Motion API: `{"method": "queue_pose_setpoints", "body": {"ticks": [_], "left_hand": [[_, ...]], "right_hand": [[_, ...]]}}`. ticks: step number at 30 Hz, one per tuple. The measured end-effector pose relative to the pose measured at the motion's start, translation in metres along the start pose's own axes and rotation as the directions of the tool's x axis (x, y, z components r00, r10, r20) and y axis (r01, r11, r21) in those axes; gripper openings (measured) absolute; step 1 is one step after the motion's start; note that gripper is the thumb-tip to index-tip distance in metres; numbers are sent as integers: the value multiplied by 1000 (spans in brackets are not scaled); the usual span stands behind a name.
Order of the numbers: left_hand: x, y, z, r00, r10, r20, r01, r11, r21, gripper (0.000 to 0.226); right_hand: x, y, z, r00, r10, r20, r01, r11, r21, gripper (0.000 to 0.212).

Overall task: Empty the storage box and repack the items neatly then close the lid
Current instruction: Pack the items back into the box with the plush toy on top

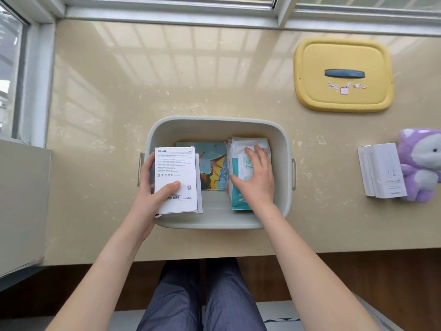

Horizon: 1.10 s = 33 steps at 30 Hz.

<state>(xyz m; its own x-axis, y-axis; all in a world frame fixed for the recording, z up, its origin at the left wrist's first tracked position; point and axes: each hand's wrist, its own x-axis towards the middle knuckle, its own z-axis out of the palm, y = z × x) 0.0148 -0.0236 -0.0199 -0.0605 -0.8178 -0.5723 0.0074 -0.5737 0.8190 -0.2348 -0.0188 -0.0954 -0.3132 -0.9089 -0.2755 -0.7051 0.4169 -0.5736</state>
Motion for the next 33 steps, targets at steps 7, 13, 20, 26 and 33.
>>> {"method": "queue_pose_setpoints", "body": {"ticks": [7,13,20,26,33], "left_hand": [[-6,7,5,1000,1,25,-1,1000,8,81],[-8,12,26,997,-12,80,9,999,36,81],[17,-1,83,986,-21,166,6,996,89,82],[40,-13,126,990,24,143,-41,992,119,81],[41,-21,152,994,104,39,-111,955,274,83]], "right_hand": [[-8,-3,-32,995,-77,-63,87,982,166,59],[-25,26,-62,943,-130,-308,148,988,35,47],[-15,45,-57,977,-65,-203,92,988,125,53],[-15,48,-55,981,-64,-184,95,982,163,52],[-16,46,-56,979,-62,-193,101,975,200,52]]}}
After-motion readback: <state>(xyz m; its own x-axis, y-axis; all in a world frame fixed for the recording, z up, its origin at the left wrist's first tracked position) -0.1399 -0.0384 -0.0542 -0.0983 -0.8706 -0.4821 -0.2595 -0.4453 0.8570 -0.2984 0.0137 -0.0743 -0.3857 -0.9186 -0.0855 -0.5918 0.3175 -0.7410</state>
